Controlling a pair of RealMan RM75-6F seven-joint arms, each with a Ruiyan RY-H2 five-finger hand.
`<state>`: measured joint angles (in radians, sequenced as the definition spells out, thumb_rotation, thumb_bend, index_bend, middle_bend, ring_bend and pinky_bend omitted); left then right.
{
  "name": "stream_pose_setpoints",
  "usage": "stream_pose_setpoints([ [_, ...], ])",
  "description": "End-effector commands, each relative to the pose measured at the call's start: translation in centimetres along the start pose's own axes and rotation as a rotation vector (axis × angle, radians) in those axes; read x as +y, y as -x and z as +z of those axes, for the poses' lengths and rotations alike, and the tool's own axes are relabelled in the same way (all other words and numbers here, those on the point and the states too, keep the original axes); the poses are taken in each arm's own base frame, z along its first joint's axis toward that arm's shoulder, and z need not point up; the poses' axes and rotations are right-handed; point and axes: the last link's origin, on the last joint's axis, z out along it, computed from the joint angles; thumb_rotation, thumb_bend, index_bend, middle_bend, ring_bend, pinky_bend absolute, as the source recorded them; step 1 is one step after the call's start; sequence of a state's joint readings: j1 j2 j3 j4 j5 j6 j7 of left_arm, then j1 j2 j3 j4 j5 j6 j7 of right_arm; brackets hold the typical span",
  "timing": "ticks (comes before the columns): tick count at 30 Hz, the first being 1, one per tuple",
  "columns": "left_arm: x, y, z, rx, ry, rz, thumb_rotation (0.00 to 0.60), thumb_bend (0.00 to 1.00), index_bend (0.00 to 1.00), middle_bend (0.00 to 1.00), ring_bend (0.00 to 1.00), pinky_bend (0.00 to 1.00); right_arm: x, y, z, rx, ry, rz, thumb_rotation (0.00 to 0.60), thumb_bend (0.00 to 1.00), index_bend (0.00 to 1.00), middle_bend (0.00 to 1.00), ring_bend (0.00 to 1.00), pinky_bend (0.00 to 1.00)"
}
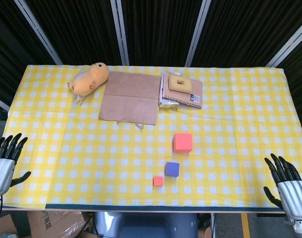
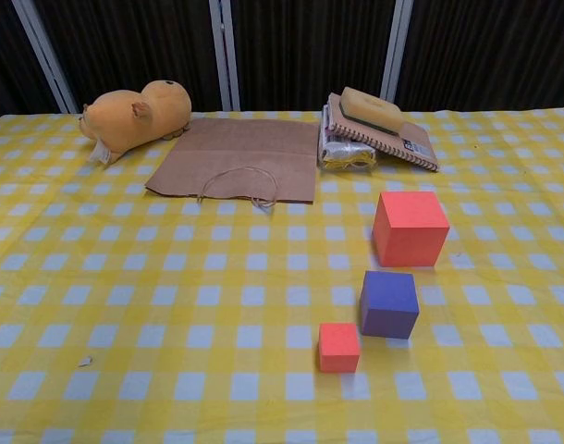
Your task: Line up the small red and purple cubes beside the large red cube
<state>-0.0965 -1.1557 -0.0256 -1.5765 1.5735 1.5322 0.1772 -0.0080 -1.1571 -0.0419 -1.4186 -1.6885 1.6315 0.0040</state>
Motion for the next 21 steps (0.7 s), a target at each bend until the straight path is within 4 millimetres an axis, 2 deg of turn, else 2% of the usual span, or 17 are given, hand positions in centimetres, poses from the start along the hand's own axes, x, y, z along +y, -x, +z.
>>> stream_pose_setpoints([
  [1,0.00,0.00,0.00,0.000,0.000,0.000,0.600,0.02,0.00,0.00,0.00,0.00,0.01,0.15,0.06,-0.006,0.000,-0.002,0.600,0.38,0.00,0.00,0.00,0.14],
  [21,0.00,0.00,0.00,0.000,0.000,0.000,0.600,0.02,0.00,0.00,0.00,0.00,0.13,0.26,-0.04,-0.021,0.021,0.001,0.600,0.38,0.00,0.00,0.00,0.14],
])
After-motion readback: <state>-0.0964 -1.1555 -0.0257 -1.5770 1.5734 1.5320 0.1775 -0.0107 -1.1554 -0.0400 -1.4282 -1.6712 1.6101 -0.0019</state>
